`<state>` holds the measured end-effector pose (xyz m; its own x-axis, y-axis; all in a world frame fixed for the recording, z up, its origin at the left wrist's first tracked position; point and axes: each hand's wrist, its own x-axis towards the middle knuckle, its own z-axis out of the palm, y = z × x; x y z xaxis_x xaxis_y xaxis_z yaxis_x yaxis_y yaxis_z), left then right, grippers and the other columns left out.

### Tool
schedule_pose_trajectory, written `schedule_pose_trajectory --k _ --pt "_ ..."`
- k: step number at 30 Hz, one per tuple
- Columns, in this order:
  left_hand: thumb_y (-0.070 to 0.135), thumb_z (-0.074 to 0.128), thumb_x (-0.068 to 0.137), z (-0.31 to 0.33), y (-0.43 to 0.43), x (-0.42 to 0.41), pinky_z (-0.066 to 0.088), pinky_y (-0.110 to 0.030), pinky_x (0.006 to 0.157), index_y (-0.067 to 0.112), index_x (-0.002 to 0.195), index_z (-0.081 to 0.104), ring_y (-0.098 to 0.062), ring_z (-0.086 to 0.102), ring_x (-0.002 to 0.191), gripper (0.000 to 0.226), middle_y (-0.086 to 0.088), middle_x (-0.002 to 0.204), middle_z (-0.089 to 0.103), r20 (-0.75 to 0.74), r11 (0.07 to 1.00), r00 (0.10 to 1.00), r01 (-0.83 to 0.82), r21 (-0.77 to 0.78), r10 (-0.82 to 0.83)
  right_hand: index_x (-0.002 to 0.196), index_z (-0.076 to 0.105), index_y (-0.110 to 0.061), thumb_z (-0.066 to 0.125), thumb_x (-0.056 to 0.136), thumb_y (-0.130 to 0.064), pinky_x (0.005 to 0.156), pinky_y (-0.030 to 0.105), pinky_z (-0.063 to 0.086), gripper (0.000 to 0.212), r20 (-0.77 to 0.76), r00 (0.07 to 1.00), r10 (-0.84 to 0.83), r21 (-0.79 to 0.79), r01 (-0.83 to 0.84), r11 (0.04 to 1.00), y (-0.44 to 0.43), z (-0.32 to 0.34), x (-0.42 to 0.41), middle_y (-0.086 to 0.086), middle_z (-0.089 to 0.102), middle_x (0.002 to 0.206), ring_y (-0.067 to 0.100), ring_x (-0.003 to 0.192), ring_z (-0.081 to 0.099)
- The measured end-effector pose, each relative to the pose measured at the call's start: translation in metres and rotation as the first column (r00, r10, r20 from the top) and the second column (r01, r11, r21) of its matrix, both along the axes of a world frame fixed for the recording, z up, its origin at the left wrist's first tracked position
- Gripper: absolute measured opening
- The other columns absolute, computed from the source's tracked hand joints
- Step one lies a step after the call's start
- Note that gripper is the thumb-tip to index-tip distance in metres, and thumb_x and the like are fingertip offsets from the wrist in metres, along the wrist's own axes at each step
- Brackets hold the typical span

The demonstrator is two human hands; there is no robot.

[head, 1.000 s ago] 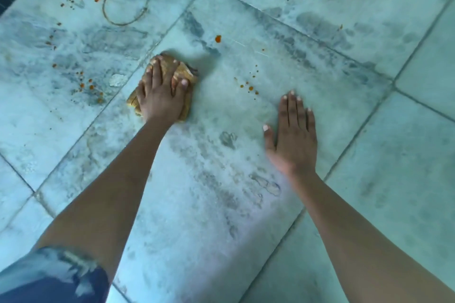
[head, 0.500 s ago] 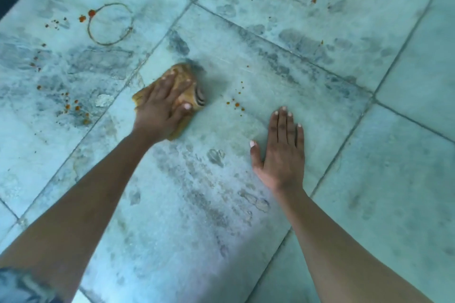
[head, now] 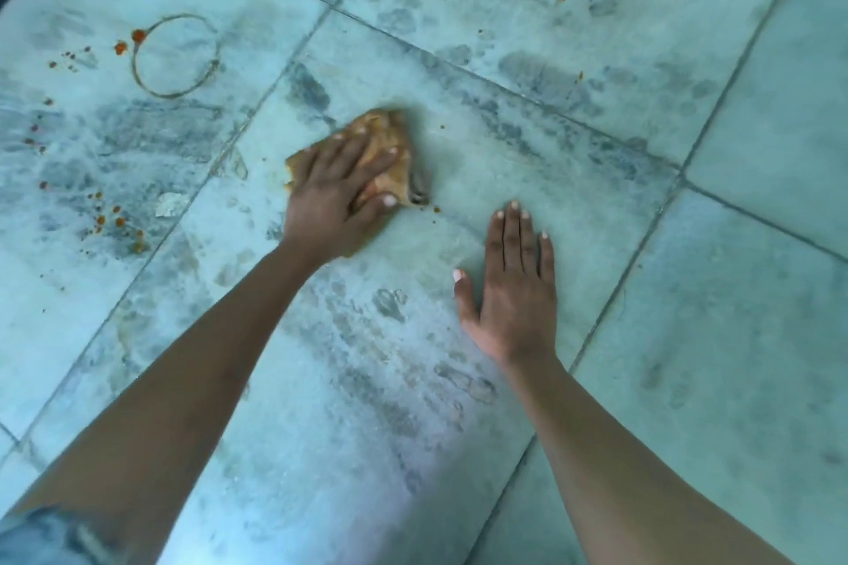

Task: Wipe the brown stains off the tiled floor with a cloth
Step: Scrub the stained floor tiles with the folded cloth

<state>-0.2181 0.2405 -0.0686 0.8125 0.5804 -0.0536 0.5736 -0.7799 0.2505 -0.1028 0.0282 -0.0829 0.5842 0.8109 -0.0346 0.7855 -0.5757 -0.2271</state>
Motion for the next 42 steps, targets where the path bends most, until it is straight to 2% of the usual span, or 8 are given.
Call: schedule_pose_trajectory --k 7,14,18,22,26,30,37,42 --pt "0.055 0.034 0.094 0.006 0.078 0.09 0.007 -0.051 0.114 0.044 0.144 0.026 -0.027 0.01 0.145 0.052 0.004 0.159 0.012 -0.061 0.89 0.893 -0.45 -0.076 0.446 0.146 0.022 0.001 0.03 0.091 -0.047 0.116 0.046 0.015 0.074 -0.001 1.0 0.0 0.009 0.0 1.0 0.0 -0.002 0.0 0.018 0.021 0.154 0.028 0.144 0.016" --pt "0.061 0.03 0.09 0.002 0.004 0.074 0.009 -0.048 0.115 0.043 0.142 0.032 -0.021 0.017 0.145 0.055 0.005 0.157 0.02 0.025 0.997 0.998 0.058 -0.053 -0.057 0.146 0.024 0.002 0.032 0.09 -0.047 0.116 0.045 0.013 0.074 -0.006 1.0 -0.003 0.012 0.003 1.0 0.001 0.0 0.0 0.018 0.022 0.154 0.029 0.144 0.018" --pt "0.061 0.031 0.088 0.0 0.029 0.047 0.01 -0.048 0.115 0.036 0.141 0.039 -0.022 0.021 0.144 0.059 0.0 0.155 0.028 0.045 0.991 0.992 -0.112 -0.069 0.115 0.146 0.022 0.003 0.032 0.09 -0.046 0.117 0.046 0.014 0.075 -0.012 1.0 -0.002 -0.001 0.002 1.0 0.001 0.001 0.001 0.019 0.02 0.154 0.029 0.144 0.016" --pt "0.057 0.036 0.093 0.008 0.053 0.12 0.005 -0.052 0.115 0.045 0.143 0.027 -0.025 0.007 0.146 0.053 0.005 0.159 0.011 -0.055 0.964 0.966 -0.255 -0.072 0.251 0.146 0.02 0.003 0.031 0.09 -0.047 0.116 0.047 0.017 0.076 -0.017 1.0 -0.003 -0.003 0.003 1.0 0.0 0.001 0.0 0.019 0.018 0.155 0.029 0.144 0.015" --pt "0.069 0.032 0.087 0.005 0.008 0.145 0.002 -0.056 0.113 0.049 0.144 0.018 -0.029 0.0 0.146 0.062 0.005 0.16 0.002 -0.128 0.998 0.99 0.049 -0.046 -0.055 0.147 0.017 0.003 0.031 0.089 -0.05 0.116 0.047 0.014 0.079 -0.013 0.999 -0.029 -0.017 0.029 0.999 0.0 0.001 0.001 0.021 0.015 0.155 0.031 0.145 0.012" --pt "0.073 0.022 0.084 -0.001 -0.007 0.07 0.008 -0.053 0.113 0.045 0.143 0.024 -0.03 0.012 0.145 0.065 0.002 0.158 0.015 -0.058 0.946 0.945 0.323 0.019 -0.321 0.146 0.018 0.004 0.033 0.089 -0.05 0.117 0.047 0.013 0.081 -0.007 0.999 -0.031 -0.029 0.031 0.999 0.0 0.001 0.001 0.022 0.017 0.154 0.032 0.144 0.015" --pt "0.061 0.031 0.092 0.007 0.041 0.088 0.004 -0.054 0.113 0.048 0.143 0.022 -0.031 0.004 0.145 0.054 0.004 0.16 0.006 -0.114 0.992 0.987 -0.116 -0.057 0.109 0.147 0.014 0.003 0.029 0.089 -0.05 0.117 0.047 0.012 0.08 -0.009 1.0 -0.025 -0.039 0.024 0.999 0.0 0.001 0.0 0.021 0.014 0.155 0.031 0.145 0.011" --pt "0.067 0.021 0.087 0.0 -0.041 0.073 0.003 -0.057 0.114 0.048 0.144 0.021 -0.033 0.005 0.146 0.06 0.003 0.159 0.009 -0.072 0.996 0.993 0.091 -0.026 -0.092 0.146 0.015 0.004 0.03 0.089 -0.05 0.117 0.047 0.011 0.08 -0.005 1.0 -0.031 -0.039 0.031 0.999 0.0 0.001 0.0 0.021 0.015 0.155 0.031 0.144 0.014"
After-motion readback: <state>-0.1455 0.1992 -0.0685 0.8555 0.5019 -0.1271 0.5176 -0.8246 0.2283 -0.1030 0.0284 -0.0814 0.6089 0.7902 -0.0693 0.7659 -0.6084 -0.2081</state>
